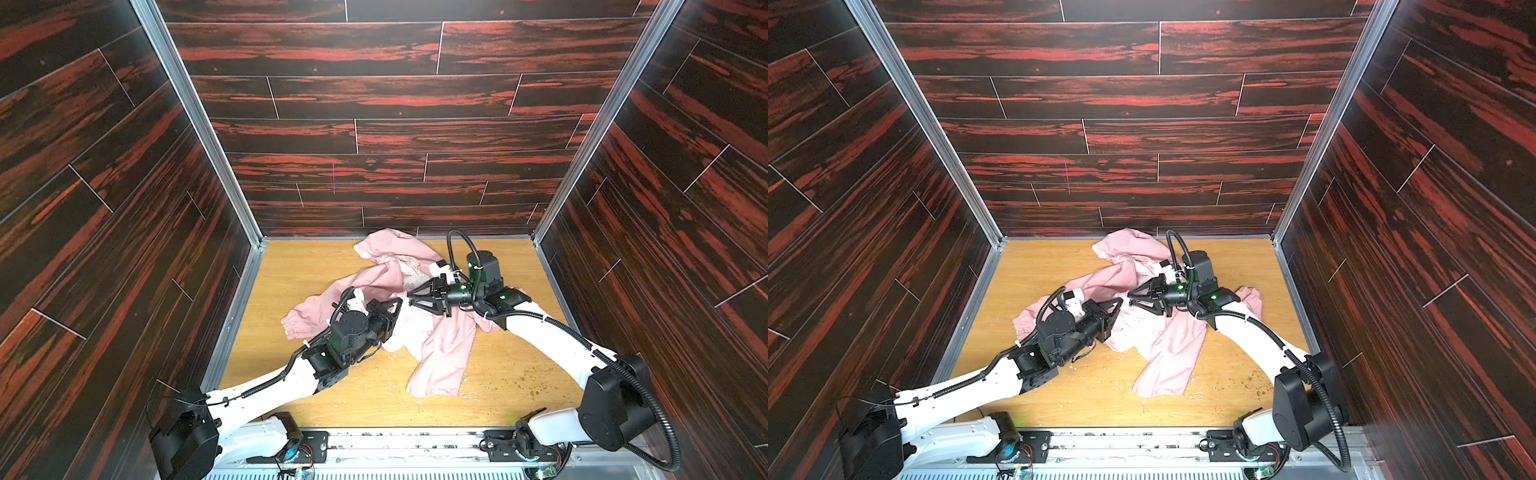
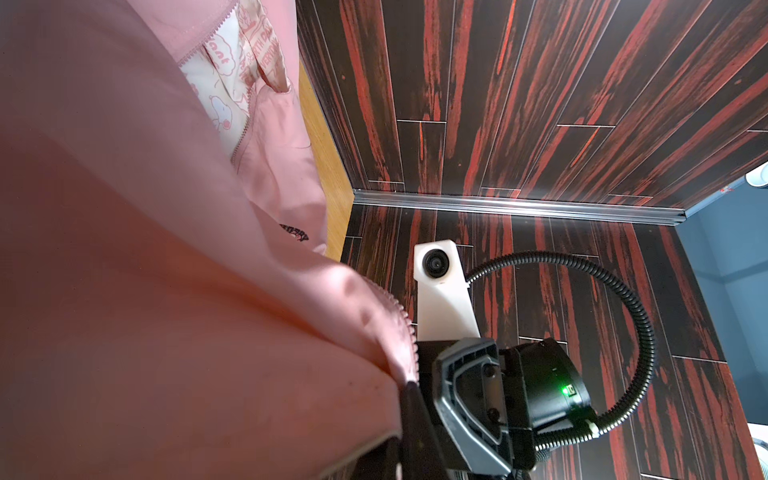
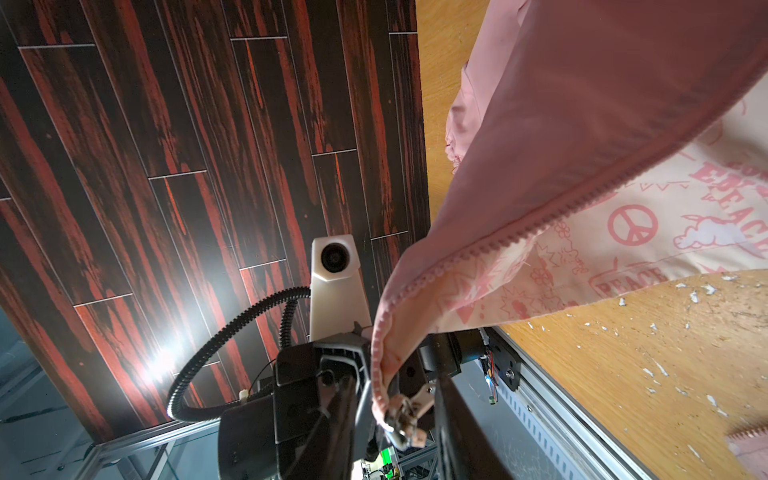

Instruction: Zip up the jacket

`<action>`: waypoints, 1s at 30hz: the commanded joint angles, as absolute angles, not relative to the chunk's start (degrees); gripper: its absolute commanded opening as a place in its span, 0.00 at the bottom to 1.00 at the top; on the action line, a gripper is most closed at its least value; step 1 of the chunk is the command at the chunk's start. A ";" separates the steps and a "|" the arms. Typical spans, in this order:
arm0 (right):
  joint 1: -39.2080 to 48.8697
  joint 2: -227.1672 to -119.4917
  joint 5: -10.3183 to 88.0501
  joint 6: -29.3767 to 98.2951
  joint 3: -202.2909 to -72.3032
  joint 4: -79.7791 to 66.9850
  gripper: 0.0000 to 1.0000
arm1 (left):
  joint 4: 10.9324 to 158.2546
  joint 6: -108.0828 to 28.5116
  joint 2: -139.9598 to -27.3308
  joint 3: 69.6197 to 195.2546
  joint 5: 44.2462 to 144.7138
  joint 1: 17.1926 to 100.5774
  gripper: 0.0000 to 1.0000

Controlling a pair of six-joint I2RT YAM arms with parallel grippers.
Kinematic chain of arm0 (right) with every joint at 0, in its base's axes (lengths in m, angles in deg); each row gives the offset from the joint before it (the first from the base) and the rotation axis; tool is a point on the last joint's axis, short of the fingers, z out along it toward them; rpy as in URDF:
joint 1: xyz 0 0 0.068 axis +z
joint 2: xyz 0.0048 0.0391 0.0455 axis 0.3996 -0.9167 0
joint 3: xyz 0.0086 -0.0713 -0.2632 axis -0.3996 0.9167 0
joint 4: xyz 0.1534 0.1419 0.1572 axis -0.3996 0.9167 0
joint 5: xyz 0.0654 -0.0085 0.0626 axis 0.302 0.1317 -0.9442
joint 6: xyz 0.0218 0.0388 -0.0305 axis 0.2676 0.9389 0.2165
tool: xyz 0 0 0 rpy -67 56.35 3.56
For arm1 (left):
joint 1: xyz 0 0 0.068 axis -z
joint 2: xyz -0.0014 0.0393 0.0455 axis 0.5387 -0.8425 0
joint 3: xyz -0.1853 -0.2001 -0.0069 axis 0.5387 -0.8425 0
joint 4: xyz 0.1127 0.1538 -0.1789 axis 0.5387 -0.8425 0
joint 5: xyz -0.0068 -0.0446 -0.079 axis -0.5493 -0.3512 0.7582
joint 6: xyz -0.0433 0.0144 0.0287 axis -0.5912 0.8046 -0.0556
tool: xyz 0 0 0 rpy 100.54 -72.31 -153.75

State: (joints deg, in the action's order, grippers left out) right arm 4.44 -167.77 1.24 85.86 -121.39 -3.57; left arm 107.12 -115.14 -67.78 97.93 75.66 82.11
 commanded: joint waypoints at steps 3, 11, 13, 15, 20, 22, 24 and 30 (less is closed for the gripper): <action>4.48 -169.86 2.11 83.15 -123.18 -1.23 0.38 | 107.44 -115.33 -67.42 99.52 76.05 82.31 0.00; 4.52 -171.21 -0.36 83.16 -124.46 -3.64 0.32 | 107.82 -115.51 -68.34 99.89 76.49 82.33 0.00; 4.61 -171.22 -1.10 83.51 -124.46 -4.51 0.31 | 107.88 -115.55 -68.56 99.94 76.58 82.34 0.00; 4.81 -171.22 -1.52 83.56 -124.55 -4.75 0.29 | 108.14 -115.66 -68.86 100.07 76.63 82.30 0.00; 5.25 -170.53 -2.17 84.03 -124.11 -4.98 0.20 | 108.50 -115.73 -69.49 100.30 76.67 82.33 0.00; 5.27 -170.17 -2.15 84.46 -123.45 -5.44 0.16 | 108.76 -115.73 -69.53 100.27 76.44 82.26 0.00; 5.20 -170.08 -2.14 84.89 -122.97 -5.46 0.11 | 108.85 -115.69 -69.53 100.32 76.27 82.31 0.00; 5.27 -170.91 -1.87 85.89 -123.03 -5.24 0.00 | 109.11 -115.84 -68.77 99.25 75.40 82.26 0.11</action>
State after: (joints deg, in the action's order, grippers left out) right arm 4.76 -169.80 -0.40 85.05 -123.05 -4.36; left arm 107.44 -115.21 -69.31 98.50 76.53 82.11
